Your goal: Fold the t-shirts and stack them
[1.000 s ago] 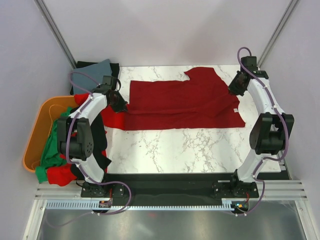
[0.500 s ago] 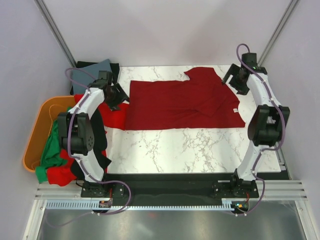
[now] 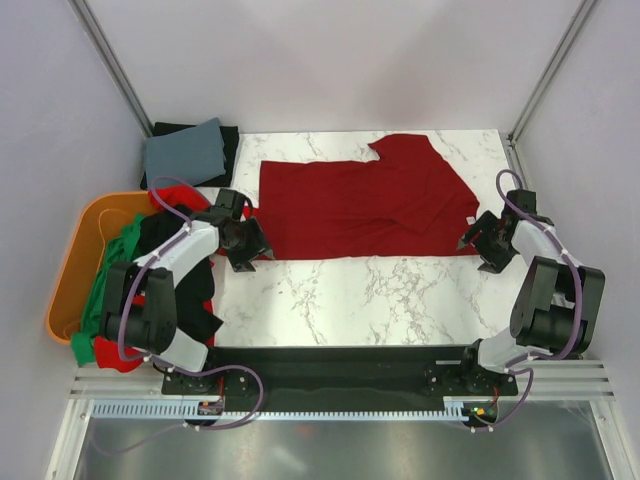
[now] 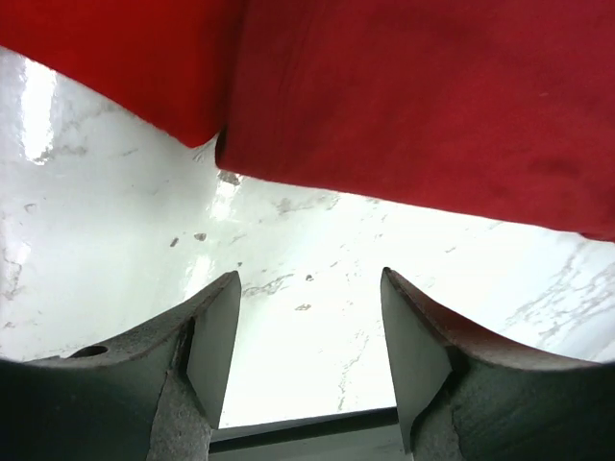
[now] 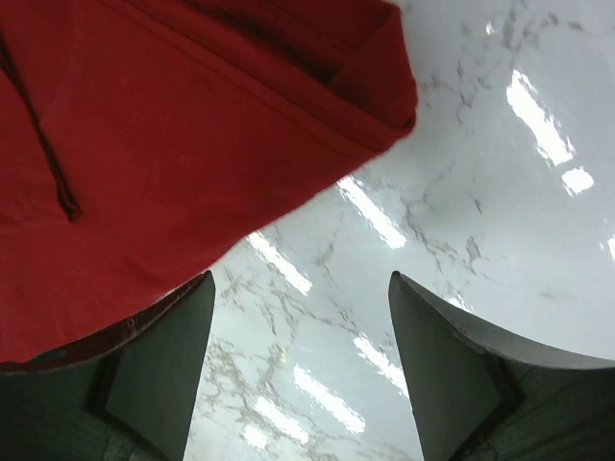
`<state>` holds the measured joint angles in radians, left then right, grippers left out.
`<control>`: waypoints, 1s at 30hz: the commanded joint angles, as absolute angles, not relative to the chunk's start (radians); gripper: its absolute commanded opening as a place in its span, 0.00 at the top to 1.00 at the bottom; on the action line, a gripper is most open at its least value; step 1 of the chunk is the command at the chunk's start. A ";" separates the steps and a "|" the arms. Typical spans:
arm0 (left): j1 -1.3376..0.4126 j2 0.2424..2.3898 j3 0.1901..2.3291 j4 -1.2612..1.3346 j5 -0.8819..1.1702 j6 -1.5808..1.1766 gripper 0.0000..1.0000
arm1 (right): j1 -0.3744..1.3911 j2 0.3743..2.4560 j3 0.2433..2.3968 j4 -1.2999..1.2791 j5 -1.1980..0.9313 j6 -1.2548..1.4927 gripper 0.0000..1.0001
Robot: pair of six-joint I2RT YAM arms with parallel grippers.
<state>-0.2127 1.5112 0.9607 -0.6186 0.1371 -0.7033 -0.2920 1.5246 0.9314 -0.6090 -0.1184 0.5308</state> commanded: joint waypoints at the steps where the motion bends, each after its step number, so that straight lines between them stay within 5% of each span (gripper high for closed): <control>1: -0.239 1.529 0.939 -0.540 0.120 -0.752 0.34 | -0.293 1.551 0.928 -0.494 -0.152 0.545 0.20; 9: -0.239 1.621 0.917 -0.448 0.061 -0.785 0.36 | -0.295 1.612 0.916 -0.433 -0.143 0.546 0.22; 15: -0.239 1.672 0.939 -0.431 0.012 -0.788 0.56 | -0.307 1.666 0.934 -0.419 -0.081 0.535 0.29; 20: -0.239 1.703 0.974 -0.428 -0.023 -0.769 0.65 | -0.310 1.707 0.965 -0.407 -0.057 0.529 0.51; 21: -0.239 1.710 0.989 -0.428 -0.021 -0.765 0.78 | -0.310 1.712 0.971 -0.402 -0.055 0.529 0.55; 26: -0.239 1.723 1.040 -0.430 -0.009 -0.767 0.96 | -0.299 1.752 1.028 -0.397 -0.031 0.520 0.95; 30: -0.239 1.680 1.109 -0.460 0.017 -0.772 0.98 | -0.296 1.737 1.104 -0.484 -0.019 0.523 1.00</control>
<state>-0.2379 1.7142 1.0267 -0.4767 0.0280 -0.7654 -0.2977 1.7443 1.0397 -0.4393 -0.0666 0.5278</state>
